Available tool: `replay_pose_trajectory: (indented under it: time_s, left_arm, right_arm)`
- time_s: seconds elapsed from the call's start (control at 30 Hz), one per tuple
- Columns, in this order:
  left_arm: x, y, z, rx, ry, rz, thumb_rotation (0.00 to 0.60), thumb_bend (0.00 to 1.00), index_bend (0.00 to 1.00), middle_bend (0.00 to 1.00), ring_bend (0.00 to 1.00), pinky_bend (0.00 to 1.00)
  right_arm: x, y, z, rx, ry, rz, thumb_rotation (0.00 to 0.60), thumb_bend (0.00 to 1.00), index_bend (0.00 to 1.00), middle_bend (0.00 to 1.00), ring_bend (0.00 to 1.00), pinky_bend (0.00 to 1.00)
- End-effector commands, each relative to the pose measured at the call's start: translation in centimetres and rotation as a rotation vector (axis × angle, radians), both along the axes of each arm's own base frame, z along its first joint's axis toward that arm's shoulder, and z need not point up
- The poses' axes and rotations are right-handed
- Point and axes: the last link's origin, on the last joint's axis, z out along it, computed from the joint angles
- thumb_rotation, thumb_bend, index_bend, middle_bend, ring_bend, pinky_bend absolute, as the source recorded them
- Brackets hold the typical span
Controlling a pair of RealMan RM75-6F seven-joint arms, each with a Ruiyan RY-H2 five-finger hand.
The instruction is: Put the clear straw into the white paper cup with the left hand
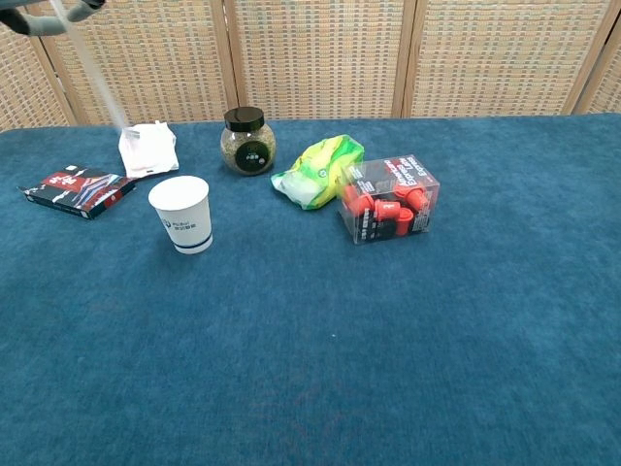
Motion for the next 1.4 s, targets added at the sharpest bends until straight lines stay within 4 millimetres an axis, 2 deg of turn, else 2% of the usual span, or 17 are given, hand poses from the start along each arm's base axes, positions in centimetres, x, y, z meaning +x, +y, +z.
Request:
replay_pose_trajectory:
  time_s: [0.03, 0.4, 0.77, 1.0, 1.4]
  left_arm:
    - [1.5, 0.5, -1.1, -0.005, 0.013, -0.015, 0.6, 0.45, 0.62, 0.0, 0.0, 0.0]
    - [2.9, 1.2, -4.3, -0.022, 0.094, -0.012, 0.6, 0.45, 0.62, 0.0, 0.0, 0.0]
    - [2.7, 1.3, -6.6, -0.049, 0.134, -0.003, 0.6, 0.45, 0.62, 0.0, 0.0, 0.0]
    - [2.5, 1.1, -9.2, -0.082, 0.168, -0.001, 0.6, 0.45, 0.62, 0.0, 0.0, 0.0]
    - [2.7, 1.3, -10.5, -0.064, 0.175, -0.006, 0.6, 0.45, 0.62, 0.0, 0.0, 0.0]
  right_arm:
    - [-0.1, 0.0, 0.1, -0.002, -0.002, -0.003, 0.6, 0.0, 0.0, 0.0, 0.0, 0.0]
    - [-0.6, -0.2, 0.2, 0.0, -0.009, -0.02, 0.6, 0.0, 0.0, 0.0, 0.0, 0.0]
    - [-0.8, -0.2, 0.2, 0.004, -0.013, -0.025, 0.6, 0.0, 0.0, 0.0, 0.0, 0.0]
    - [-0.8, -0.2, 0.2, 0.005, -0.017, -0.028, 0.6, 0.0, 0.0, 0.0, 0.0, 0.0]
    - [-1.0, -0.3, 0.2, 0.009, -0.023, -0.034, 0.6, 0.0, 0.0, 0.0, 0.0, 0.0]
